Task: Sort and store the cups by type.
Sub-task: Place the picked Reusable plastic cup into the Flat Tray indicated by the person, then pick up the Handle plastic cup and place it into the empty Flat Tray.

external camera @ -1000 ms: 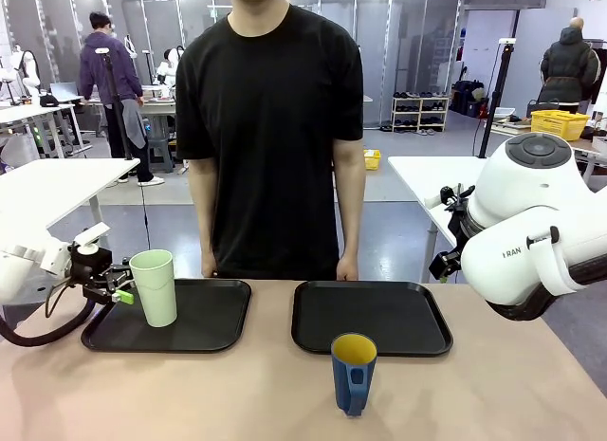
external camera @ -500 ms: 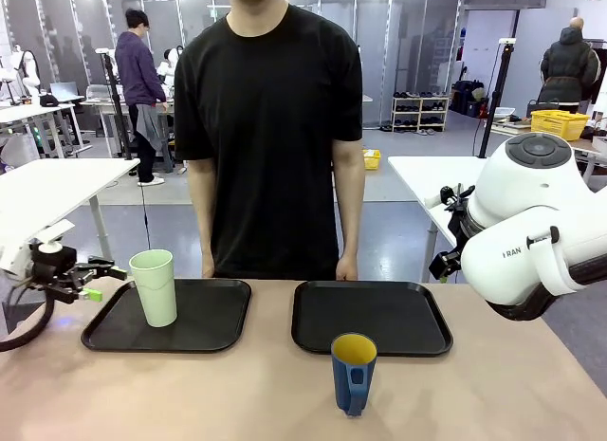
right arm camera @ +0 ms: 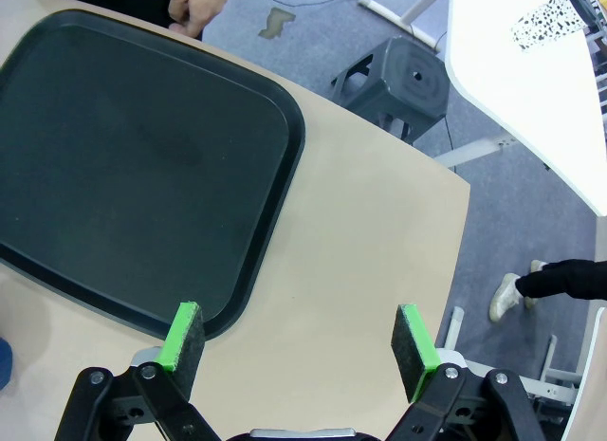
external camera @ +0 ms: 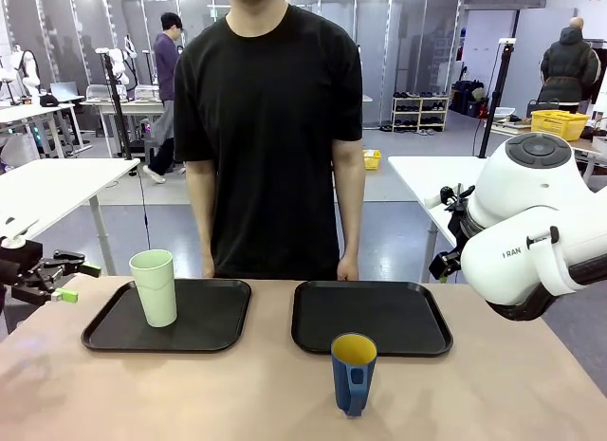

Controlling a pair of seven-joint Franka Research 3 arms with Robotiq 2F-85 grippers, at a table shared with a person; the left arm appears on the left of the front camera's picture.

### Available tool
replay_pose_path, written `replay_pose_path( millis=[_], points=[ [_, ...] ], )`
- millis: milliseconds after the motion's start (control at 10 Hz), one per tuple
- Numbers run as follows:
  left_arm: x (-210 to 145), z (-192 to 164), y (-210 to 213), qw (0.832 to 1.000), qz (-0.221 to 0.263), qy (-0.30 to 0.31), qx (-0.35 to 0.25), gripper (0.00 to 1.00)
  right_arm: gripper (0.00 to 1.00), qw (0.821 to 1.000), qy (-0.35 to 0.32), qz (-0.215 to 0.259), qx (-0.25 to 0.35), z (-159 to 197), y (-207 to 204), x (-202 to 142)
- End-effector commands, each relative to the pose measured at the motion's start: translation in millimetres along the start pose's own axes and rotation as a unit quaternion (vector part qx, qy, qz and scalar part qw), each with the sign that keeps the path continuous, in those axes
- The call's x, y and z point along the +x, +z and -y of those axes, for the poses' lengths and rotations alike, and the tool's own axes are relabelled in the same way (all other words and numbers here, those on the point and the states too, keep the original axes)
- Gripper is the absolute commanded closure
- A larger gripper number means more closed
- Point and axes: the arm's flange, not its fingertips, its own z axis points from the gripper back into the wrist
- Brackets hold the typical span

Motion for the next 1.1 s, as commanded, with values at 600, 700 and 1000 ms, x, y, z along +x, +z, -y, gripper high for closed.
replay_pose_path(
  millis=[600, 700, 1000],
  points=[
    [0, 0, 0, 1.000, 0.000, 0.000, 0.000, 0.00, 0.00, 1.000, 0.006, 0.000, -0.005, 0, -2, 1],
    [0, 0, 0, 1.000, 0.000, 0.000, 0.000, 0.00, 0.00, 1.000, 0.006, 0.000, -0.005, 0, -2, 1],
    [0, 0, 0, 1.000, 0.000, 0.000, 0.000, 0.00, 0.00, 1.000, 0.006, 0.000, -0.005, 0, -2, 1]
  ],
)
